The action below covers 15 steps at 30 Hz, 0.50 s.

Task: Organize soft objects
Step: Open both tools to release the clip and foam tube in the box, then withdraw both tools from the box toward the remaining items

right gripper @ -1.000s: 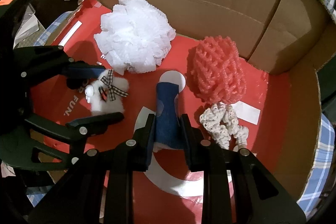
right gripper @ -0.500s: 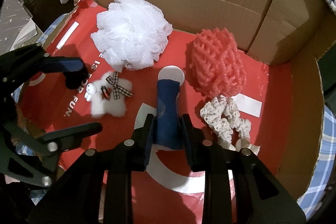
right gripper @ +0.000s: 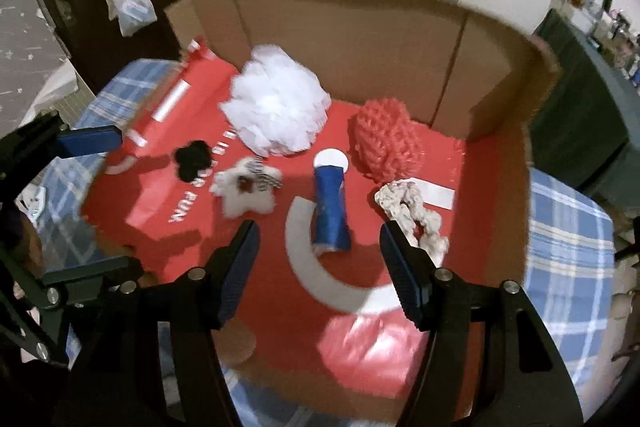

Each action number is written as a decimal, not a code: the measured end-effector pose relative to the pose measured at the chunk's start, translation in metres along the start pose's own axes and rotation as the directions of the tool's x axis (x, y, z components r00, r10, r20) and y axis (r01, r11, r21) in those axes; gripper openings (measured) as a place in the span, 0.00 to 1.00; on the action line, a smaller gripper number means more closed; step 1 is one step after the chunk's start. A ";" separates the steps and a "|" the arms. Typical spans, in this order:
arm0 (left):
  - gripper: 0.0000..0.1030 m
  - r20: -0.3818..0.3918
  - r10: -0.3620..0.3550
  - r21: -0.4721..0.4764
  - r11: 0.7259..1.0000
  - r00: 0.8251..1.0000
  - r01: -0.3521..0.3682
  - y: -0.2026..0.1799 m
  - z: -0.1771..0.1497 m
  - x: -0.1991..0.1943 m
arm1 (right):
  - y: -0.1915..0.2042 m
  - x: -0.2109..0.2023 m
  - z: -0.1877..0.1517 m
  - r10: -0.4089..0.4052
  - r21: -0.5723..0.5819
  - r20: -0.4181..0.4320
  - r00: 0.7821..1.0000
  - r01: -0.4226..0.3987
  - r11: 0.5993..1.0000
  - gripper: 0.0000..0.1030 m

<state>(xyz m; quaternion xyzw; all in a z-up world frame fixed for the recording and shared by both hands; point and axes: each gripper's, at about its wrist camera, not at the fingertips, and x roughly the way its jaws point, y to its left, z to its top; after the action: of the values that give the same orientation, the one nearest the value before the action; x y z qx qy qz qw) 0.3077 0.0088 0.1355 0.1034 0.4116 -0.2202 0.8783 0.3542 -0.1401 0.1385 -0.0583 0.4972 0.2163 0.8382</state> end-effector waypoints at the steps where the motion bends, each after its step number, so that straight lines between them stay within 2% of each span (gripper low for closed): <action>1: 0.93 0.016 0.001 -0.004 1.000 1.000 -0.001 -0.002 0.000 -0.007 | 0.003 -0.009 -0.002 -0.004 0.002 0.015 1.000 0.004 1.000 0.68; 5: 1.00 0.102 0.011 -0.028 1.000 0.995 -0.008 -0.012 -0.008 -0.045 | 0.019 -0.054 -0.016 -0.025 0.001 0.096 0.995 0.025 1.000 0.71; 9: 1.00 0.186 0.026 -0.048 0.999 0.982 -0.017 -0.026 -0.016 -0.084 | 0.036 -0.095 -0.036 -0.040 0.007 0.183 0.982 0.039 0.999 0.77; 15: 1.00 0.285 0.054 -0.048 0.998 0.957 -0.042 -0.054 -0.038 -0.132 | 0.062 -0.154 -0.079 -0.089 -0.014 0.308 0.947 0.098 0.995 0.81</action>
<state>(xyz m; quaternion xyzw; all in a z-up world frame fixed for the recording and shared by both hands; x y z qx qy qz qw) 0.1823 0.0149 0.2131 0.0624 0.2822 -0.2030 0.9356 0.2007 -0.1555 0.2388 -0.0597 0.3541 0.1899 0.9138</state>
